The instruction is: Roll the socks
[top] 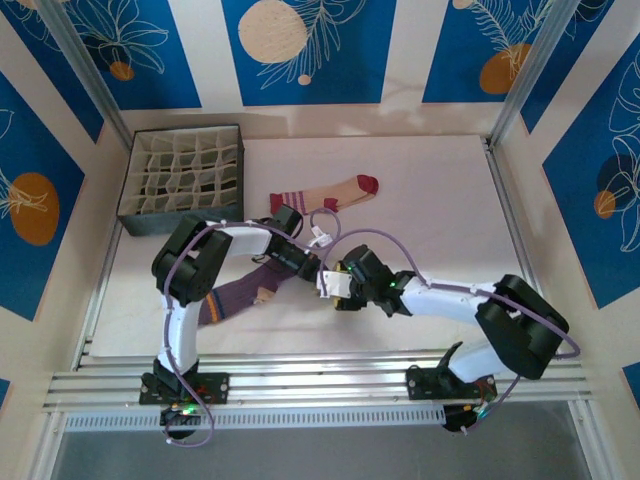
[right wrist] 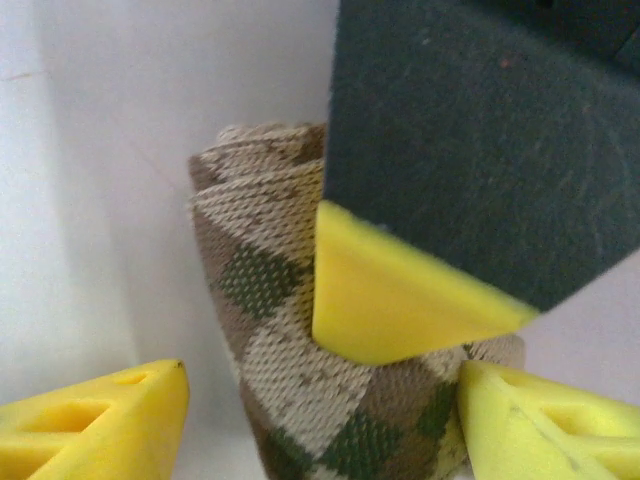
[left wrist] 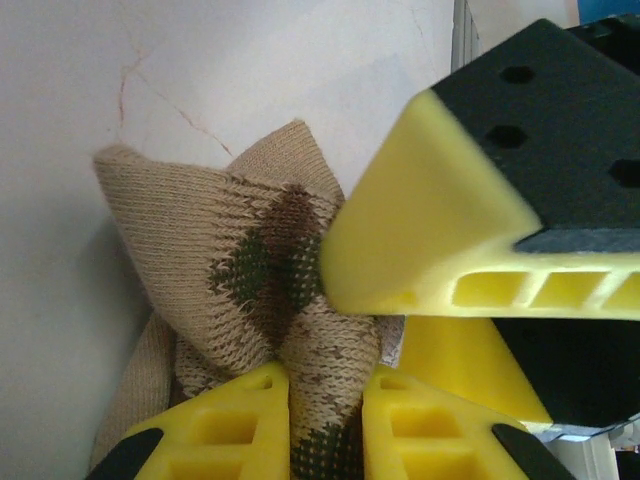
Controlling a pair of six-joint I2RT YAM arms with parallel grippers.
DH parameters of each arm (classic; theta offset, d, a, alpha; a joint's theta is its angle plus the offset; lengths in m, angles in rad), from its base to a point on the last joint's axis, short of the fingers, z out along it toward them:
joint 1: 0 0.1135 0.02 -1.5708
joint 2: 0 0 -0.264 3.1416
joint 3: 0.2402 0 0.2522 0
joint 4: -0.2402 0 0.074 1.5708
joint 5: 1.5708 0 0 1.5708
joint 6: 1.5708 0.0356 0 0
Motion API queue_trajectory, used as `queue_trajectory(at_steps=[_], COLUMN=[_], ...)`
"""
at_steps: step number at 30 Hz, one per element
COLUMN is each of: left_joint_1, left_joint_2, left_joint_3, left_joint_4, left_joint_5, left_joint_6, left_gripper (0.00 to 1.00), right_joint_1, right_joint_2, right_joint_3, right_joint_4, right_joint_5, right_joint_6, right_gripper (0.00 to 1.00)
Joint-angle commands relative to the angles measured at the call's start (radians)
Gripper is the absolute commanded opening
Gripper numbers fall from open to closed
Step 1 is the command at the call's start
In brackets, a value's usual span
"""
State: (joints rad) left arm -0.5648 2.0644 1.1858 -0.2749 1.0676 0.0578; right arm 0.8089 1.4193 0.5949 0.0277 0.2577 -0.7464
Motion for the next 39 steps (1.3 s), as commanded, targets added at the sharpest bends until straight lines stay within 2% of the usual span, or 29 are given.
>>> queue_trajectory(at_steps=[1,6,8,11,12,14,16,20,24,26,28,33,36,39], left_joint_1=[0.008,0.010,0.013,0.017,0.020,0.022,0.027,0.044,0.081,0.104,0.122,0.144,0.144,0.141], left_joint_2=[0.041,0.043,0.041,0.027,0.018,-0.014,-0.069,-0.224,-0.425,-0.512,-0.583,-0.665,-0.661,-0.607], left_joint_3=[-0.007,-0.005,-0.004,-0.007,-0.010,-0.018,-0.036,-0.088,-0.182,-0.233,-0.282,-0.401,-0.490,-0.524], left_joint_4=[-0.081,-0.081,-0.078,-0.073,-0.069,-0.062,-0.037,0.069,0.313,0.457,0.598,0.925,1.231,1.501], left_joint_5=[-0.020,-0.002,0.006,0.007,0.006,0.011,-0.005,-0.065,-0.139,-0.159,-0.182,-0.095,-0.030,0.017], left_joint_6=[-0.005,-0.014,-0.020,-0.023,-0.020,-0.004,0.005,0.016,-0.028,-0.063,-0.107,-0.175,-0.283,-0.441], left_gripper=[0.17,0.18,0.19,0.21,0.23,0.28,0.32,0.40,0.54,0.63,0.68,0.68,0.72,0.73], right_joint_1=[-0.007,-0.008,-0.007,-0.002,0.001,0.001,0.001,-0.006,-0.047,-0.085,-0.125,-0.227,-0.278,-0.304], right_joint_2=[0.044,0.119,0.142,0.159,0.158,0.148,0.117,0.013,-0.079,-0.110,-0.146,-0.199,-0.200,-0.194], right_joint_3=[0.030,0.062,0.073,0.080,0.082,0.086,0.093,0.101,0.163,0.197,0.222,0.293,0.348,0.395], right_joint_4=[0.051,0.045,0.020,-0.015,-0.025,-0.056,-0.096,-0.160,-0.263,-0.303,-0.319,-0.342,-0.363,-0.370], right_joint_5=[-0.032,-0.023,-0.023,-0.027,-0.028,-0.044,-0.056,-0.087,-0.132,-0.181,-0.252,-0.487,-0.665,-0.779], right_joint_6=[0.020,0.012,0.013,0.027,0.035,0.069,0.133,0.269,0.449,0.523,0.586,0.694,0.739,0.785], right_gripper=[0.71,0.70,0.63,0.28,0.19,0.07,0.00,0.00,0.00,0.00,0.00,0.00,0.00,0.00])
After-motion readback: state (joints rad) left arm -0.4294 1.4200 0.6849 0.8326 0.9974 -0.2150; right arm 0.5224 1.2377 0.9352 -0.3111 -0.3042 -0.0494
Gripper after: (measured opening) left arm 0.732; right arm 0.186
